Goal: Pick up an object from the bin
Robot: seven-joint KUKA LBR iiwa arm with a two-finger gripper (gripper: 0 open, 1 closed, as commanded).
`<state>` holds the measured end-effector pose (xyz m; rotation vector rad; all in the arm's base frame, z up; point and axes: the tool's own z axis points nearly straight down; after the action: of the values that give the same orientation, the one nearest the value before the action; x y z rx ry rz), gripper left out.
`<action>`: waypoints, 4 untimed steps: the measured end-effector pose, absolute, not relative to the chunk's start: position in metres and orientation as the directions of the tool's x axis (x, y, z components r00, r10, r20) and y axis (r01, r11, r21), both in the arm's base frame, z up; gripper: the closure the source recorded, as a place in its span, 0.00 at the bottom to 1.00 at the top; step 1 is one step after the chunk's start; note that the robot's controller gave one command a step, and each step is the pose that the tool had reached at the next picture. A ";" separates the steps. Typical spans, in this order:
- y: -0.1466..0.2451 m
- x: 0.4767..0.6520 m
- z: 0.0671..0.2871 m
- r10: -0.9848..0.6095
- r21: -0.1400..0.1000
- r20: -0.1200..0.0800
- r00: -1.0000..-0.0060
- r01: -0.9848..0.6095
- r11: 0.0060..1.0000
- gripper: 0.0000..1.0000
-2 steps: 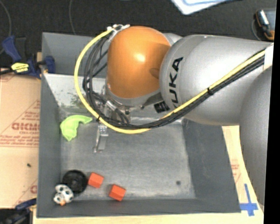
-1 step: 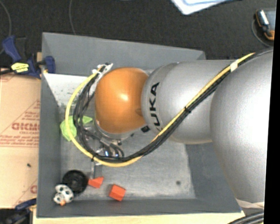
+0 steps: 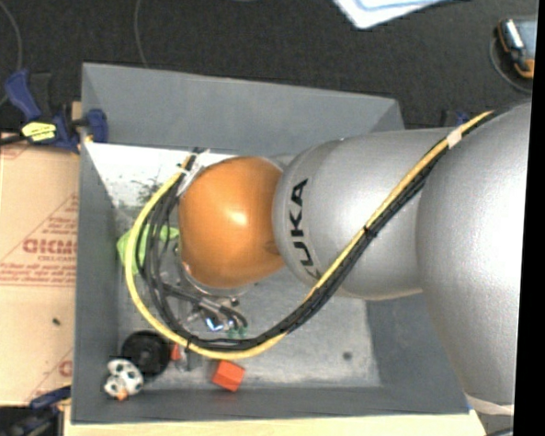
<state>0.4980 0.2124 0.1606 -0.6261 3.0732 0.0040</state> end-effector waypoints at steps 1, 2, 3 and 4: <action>0.232 0.509 0.142 -0.530 0.000 -0.007 -0.848 -0.530 0.848 0.00; 0.236 0.485 0.071 -0.671 -0.005 -0.012 -0.741 -0.671 0.741 0.00; 0.234 0.494 0.071 -0.767 -0.008 -0.009 -0.641 -0.767 0.641 1.00; 0.233 0.496 0.071 -0.779 -0.009 -0.009 -0.627 -0.779 0.627 1.00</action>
Offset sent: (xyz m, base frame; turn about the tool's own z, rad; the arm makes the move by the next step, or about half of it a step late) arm -0.0163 0.0259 -0.0906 -0.3389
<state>0.4955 0.2334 0.0713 -1.3518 2.8225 -0.0058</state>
